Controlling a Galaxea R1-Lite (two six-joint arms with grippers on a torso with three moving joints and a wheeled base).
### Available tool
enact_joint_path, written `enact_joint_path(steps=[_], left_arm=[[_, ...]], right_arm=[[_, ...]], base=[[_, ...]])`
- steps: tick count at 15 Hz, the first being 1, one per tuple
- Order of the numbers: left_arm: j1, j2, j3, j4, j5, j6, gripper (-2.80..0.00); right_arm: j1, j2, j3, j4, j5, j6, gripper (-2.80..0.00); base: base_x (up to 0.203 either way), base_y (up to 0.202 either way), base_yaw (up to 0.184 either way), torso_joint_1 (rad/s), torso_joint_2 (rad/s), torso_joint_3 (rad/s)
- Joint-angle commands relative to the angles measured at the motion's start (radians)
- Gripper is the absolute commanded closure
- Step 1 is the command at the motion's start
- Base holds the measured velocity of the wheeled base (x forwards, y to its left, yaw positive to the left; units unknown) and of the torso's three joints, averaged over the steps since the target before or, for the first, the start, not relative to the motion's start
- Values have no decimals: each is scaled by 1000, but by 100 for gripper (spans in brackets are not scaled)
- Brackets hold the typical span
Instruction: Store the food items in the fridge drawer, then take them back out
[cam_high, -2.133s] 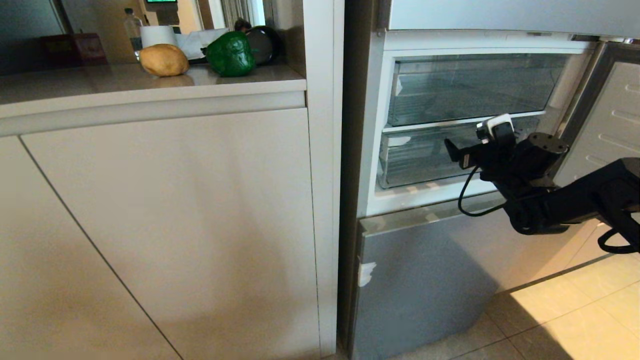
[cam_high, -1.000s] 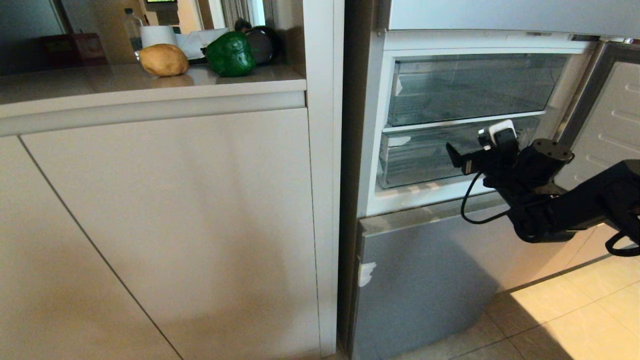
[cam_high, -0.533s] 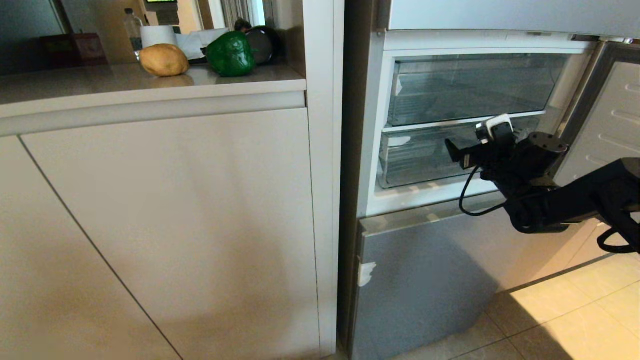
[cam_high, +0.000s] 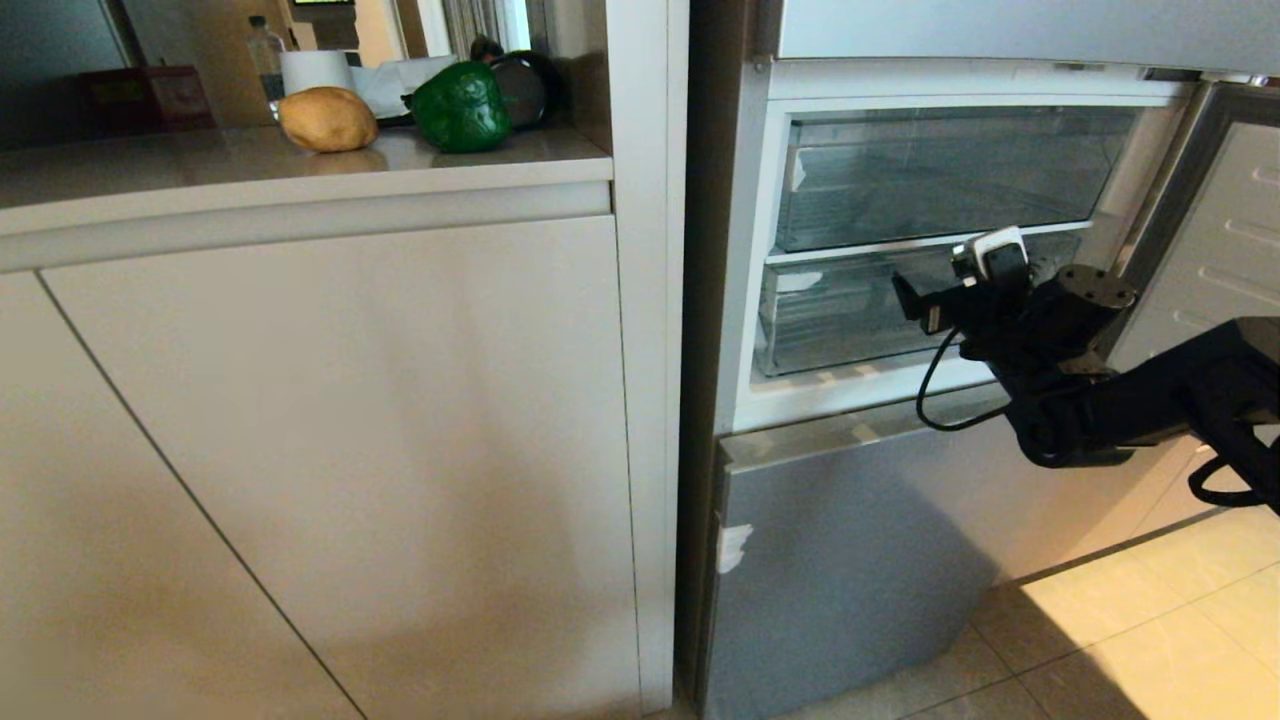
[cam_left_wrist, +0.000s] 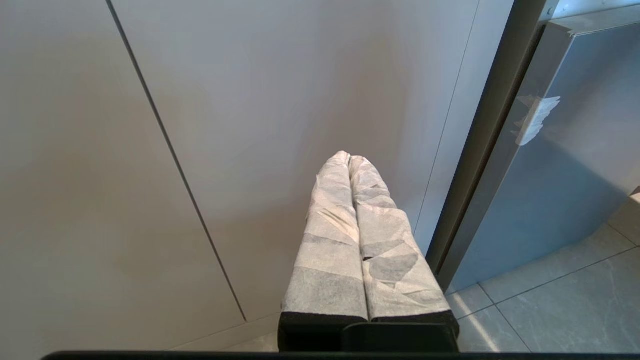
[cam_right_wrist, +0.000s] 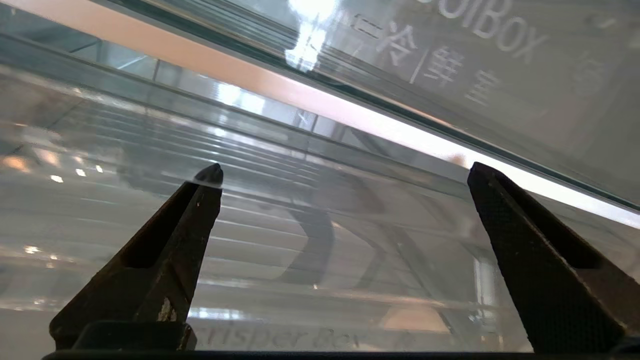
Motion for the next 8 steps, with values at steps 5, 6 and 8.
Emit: enact_joint_path(steps=[5, 6, 8], left_arm=[[0, 1, 0, 0, 0, -1, 0], [0, 1, 0, 0, 0, 0, 0], [0, 1, 0, 0, 0, -1, 0]], right_arm=[[0, -109, 190, -110, -4, -16, -280], [0, -127, 239, -124, -4, -17, -280], [1, -146, 303, -135, -3, -18, -280]], base=[[0, 0, 0, 0, 0, 0], [0, 0, 0, 0, 0, 0], [0, 0, 0, 0, 0, 0]])
